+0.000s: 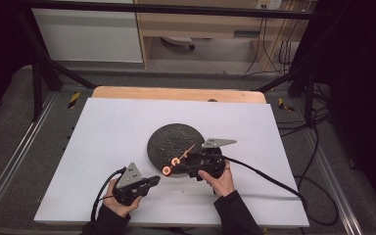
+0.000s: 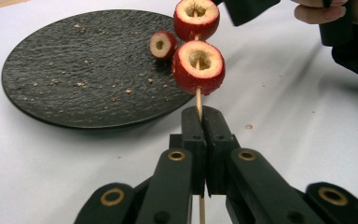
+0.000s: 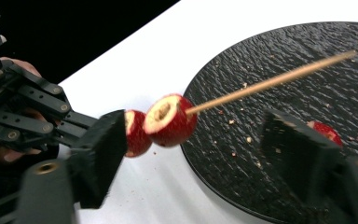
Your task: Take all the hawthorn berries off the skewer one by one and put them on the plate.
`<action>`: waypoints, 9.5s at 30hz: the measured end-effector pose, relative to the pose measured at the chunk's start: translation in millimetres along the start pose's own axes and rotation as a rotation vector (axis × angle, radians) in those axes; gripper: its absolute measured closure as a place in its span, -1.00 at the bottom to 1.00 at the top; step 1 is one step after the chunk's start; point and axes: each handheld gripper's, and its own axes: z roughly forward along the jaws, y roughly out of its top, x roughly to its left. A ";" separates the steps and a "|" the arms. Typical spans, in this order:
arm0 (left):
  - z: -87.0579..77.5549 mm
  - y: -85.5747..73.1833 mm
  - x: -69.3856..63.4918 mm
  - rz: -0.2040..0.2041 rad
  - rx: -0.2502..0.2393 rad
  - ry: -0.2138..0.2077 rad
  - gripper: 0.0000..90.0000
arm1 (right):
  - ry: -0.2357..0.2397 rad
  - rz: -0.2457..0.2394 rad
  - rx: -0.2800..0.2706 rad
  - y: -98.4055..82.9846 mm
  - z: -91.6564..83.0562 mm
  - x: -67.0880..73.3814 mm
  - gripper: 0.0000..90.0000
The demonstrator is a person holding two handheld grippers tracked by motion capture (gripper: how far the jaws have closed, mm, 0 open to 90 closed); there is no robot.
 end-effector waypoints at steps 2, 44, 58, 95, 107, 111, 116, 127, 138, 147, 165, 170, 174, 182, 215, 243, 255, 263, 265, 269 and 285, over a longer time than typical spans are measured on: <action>0.4 0.4 -1.6 0.002 -0.003 -0.005 0.96 | 0.004 0.001 0.003 -0.5 0.1 0.4 -0.32; 2.8 1.1 -9.2 0.029 -0.009 -0.039 0.96 | -0.053 0.075 -0.125 13.1 -54.6 -32.2 0.37; -7.8 1.1 8.8 -0.036 -0.039 -0.005 0.96 | -0.126 0.094 -0.147 32.4 -56.1 -50.7 0.37; -4.8 -0.7 12.2 -0.047 -0.021 0.011 0.96 | -0.176 0.025 -0.027 17.2 -11.9 -40.4 -0.63; 0.6 0.0 4.8 -0.025 -0.007 0.001 0.96 | -0.096 0.039 -0.004 -6.1 -15.8 -14.3 -0.87; 2.0 0.5 2.7 -0.024 -0.008 -0.004 0.96 | -0.056 0.062 -0.029 -10.4 -15.2 -7.1 -0.86; 5.4 2.0 -1.3 -0.014 -0.007 -0.014 0.96 | -0.048 0.061 -0.020 -14.6 -13.4 -3.2 -0.85; 18.1 5.8 -14.3 0.008 0.001 -0.038 0.96 | -0.018 0.073 -0.020 -22.6 -8.9 3.0 -0.69; 25.9 8.8 -25.5 0.034 -0.003 -0.042 0.96 | 0.062 0.098 0.004 -27.2 -3.9 4.0 -0.13; 26.2 9.0 -26.5 0.036 -0.006 -0.039 0.96 | 0.117 0.139 0.048 -29.2 -1.1 3.8 0.23; 24.0 9.4 -25.8 0.041 -0.012 -0.042 0.96 | 0.117 0.129 0.037 -24.8 -6.9 4.0 0.38; 22.7 9.6 -25.7 0.040 -0.018 -0.044 0.96 | 0.112 0.124 0.030 -22.6 -9.6 3.7 0.38; 22.2 9.6 -25.9 0.041 -0.020 -0.045 0.96 | 0.108 0.120 0.021 -21.1 -12.5 2.2 0.38; 21.2 9.5 -26.2 0.043 -0.021 -0.047 0.96 | 0.096 0.128 0.000 -18.5 -20.7 -3.3 0.38; 16.4 8.7 -29.3 0.065 -0.029 -0.073 0.96 | 0.057 0.159 -0.084 -11.8 -57.0 -22.8 0.38; 8.2 1.9 -23.3 0.058 -0.019 -0.077 0.96 | -0.094 0.173 -0.187 -7.2 -101.4 -45.9 0.39; -5.7 3.5 -1.2 -0.006 -0.050 -0.033 0.96 | -0.129 0.111 -0.152 6.9 -82.9 -37.3 0.39; -13.4 4.2 12.1 -0.059 -0.075 0.004 0.96 | -0.138 0.053 -0.069 24.5 -30.9 -25.9 0.39; -14.6 4.1 14.1 -0.064 -0.078 0.011 0.96 | -0.140 0.048 -0.062 26.2 -24.6 -25.2 0.39; -16.2 4.0 17.2 -0.073 -0.081 0.021 0.96 | -0.149 0.046 -0.034 30.6 -1.5 -25.6 0.39; -16.0 3.3 21.3 -0.088 -0.079 0.042 0.96 | -0.216 0.006 0.102 14.9 57.3 -35.8 0.39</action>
